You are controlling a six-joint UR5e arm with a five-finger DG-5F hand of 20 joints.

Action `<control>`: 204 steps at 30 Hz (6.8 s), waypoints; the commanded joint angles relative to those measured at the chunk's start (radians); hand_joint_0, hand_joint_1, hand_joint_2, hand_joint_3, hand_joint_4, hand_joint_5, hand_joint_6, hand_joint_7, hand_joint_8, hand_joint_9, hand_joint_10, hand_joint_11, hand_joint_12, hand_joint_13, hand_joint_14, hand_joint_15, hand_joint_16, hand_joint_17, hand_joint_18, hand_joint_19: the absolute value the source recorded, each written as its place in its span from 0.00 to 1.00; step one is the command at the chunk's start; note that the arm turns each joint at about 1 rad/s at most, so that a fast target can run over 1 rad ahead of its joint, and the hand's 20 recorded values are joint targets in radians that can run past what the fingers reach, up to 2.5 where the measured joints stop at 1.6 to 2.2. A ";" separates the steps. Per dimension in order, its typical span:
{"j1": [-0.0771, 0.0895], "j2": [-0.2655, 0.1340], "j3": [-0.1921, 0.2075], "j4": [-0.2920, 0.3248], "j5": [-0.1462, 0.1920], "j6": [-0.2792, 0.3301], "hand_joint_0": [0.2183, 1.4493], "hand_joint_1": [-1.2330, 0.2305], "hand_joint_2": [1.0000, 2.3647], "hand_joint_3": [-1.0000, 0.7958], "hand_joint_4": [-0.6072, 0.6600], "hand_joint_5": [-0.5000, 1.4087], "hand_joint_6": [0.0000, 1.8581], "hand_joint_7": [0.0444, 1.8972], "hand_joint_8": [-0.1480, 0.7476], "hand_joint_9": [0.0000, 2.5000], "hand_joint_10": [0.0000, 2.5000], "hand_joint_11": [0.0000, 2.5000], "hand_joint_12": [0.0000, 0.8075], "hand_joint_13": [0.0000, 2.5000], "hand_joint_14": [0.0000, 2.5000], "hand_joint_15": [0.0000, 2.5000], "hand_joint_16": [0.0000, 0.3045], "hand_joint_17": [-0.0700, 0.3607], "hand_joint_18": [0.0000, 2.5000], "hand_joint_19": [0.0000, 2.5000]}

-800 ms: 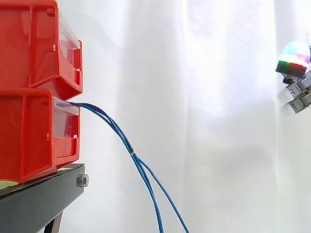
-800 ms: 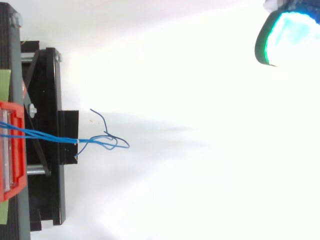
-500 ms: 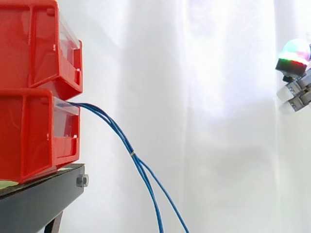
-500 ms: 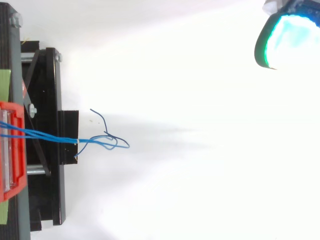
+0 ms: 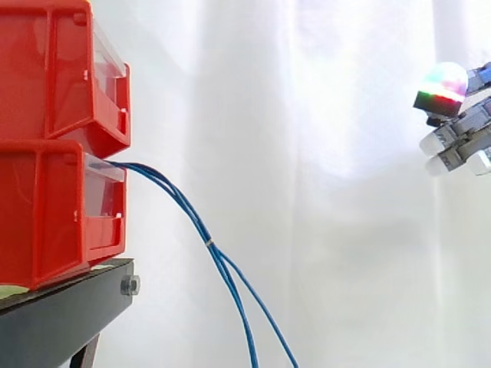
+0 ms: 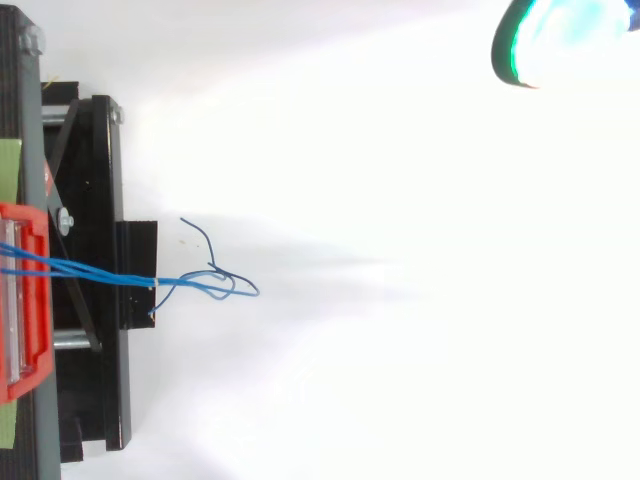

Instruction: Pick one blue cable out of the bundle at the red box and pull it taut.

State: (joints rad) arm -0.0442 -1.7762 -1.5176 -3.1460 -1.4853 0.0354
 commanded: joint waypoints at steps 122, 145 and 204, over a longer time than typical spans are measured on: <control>0.110 -0.620 0.252 0.621 0.031 0.021 0.34 0.33 0.01 0.35 0.71 0.19 0.30 0.57 0.49 0.02 0.00 0.00 0.48 0.00 0.00 0.00 0.20 0.48 0.00 0.08; 0.098 -0.620 0.295 0.583 0.030 0.018 0.35 0.31 0.01 0.48 0.67 0.16 0.46 0.41 0.52 0.07 0.00 0.00 0.49 0.04 0.00 0.00 0.21 0.49 0.09 0.06; 0.083 -0.563 0.353 0.369 -0.013 0.023 0.34 0.24 0.01 0.45 0.63 0.19 0.47 0.55 0.55 0.18 0.00 0.03 0.49 0.11 0.00 0.00 0.20 0.49 0.17 0.05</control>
State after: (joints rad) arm 0.0407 -2.3491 -1.1646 -2.7619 -1.4982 0.0600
